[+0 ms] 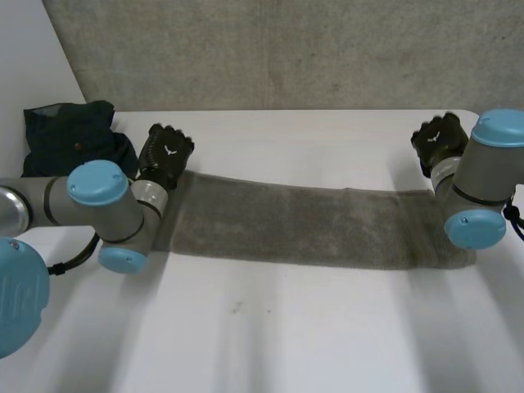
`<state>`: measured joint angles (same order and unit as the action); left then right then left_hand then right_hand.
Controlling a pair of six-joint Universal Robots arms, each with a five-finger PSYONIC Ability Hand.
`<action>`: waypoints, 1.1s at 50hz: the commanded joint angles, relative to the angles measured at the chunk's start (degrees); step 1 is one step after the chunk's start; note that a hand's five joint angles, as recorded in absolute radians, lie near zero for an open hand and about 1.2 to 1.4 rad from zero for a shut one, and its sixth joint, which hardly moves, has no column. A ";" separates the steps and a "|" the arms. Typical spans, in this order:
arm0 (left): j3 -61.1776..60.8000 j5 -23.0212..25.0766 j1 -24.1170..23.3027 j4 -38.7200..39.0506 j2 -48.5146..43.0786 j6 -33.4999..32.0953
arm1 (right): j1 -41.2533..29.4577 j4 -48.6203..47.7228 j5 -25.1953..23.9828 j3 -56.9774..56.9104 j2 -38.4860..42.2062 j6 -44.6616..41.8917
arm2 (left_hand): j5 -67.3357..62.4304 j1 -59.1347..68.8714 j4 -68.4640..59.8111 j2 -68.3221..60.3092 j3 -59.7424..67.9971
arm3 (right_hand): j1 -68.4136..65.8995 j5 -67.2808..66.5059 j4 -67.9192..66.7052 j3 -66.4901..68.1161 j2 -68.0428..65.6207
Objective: Fold the laundry.
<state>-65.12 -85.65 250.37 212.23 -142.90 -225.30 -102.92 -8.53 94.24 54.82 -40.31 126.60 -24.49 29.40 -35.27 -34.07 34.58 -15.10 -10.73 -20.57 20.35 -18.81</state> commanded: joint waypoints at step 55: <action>-30.60 14.55 1.87 -18.17 33.48 30.98 | 18.88 0.80 -18.92 40.10 -19.81 19.04 | 23.60 -18.52 24.38 23.18 -23.69 | -64.90 -59.27 -59.43 59.65 -61.19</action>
<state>-95.71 -71.10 252.25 194.18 -109.64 -194.34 -87.40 -8.33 75.51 94.99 -59.34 145.90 -2.49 10.68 -11.50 -11.57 11.96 -55.10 -55.82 -68.13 67.63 -67.03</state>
